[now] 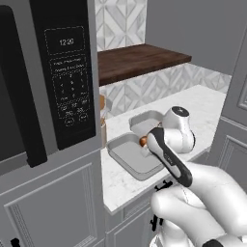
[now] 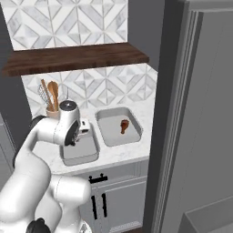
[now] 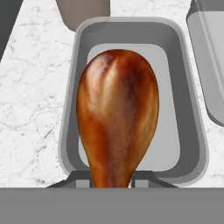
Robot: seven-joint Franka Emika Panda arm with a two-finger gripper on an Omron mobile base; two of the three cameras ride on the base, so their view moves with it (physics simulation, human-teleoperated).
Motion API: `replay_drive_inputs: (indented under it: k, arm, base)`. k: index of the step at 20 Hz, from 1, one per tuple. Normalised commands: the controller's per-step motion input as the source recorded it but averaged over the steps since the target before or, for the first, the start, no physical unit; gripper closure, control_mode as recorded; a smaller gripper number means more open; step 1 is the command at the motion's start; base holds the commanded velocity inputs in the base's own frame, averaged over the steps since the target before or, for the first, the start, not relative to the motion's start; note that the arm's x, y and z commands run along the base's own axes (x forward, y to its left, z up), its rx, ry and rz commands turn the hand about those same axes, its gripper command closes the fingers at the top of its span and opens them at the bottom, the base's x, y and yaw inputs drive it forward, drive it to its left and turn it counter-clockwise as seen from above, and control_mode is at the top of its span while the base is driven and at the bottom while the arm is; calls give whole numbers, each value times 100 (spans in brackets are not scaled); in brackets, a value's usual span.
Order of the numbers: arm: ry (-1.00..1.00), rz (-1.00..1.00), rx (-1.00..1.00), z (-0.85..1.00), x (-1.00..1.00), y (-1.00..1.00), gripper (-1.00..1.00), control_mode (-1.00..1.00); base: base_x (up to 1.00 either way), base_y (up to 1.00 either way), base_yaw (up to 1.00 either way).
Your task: Place one avocado and one chicken drumstick in each tupperware on the nearby counter, to pack two identical lunches.
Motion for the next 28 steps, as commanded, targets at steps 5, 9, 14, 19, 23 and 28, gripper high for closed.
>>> replay_drive_inputs:
  k: [5,9,14,19,23,28]
  arm:
    - [1,2,-2,-39,54,0,100,-100]
    - [0,0,-3,-34,21,-1,100,-100]
    - [0,0,-4,-42,15,0,100,-100]
    - [0,0,-1,-28,18,0,100,-100]
    - [0,0,0,-21,29,0,100,-100]
    - [0,0,0,-18,47,0,100,-100]
  base:
    - [0,0,0]
    - [0,0,0]
    - [0,0,0]
    - [0,0,0]
    - [0,0,0]
    - [0,0,0]
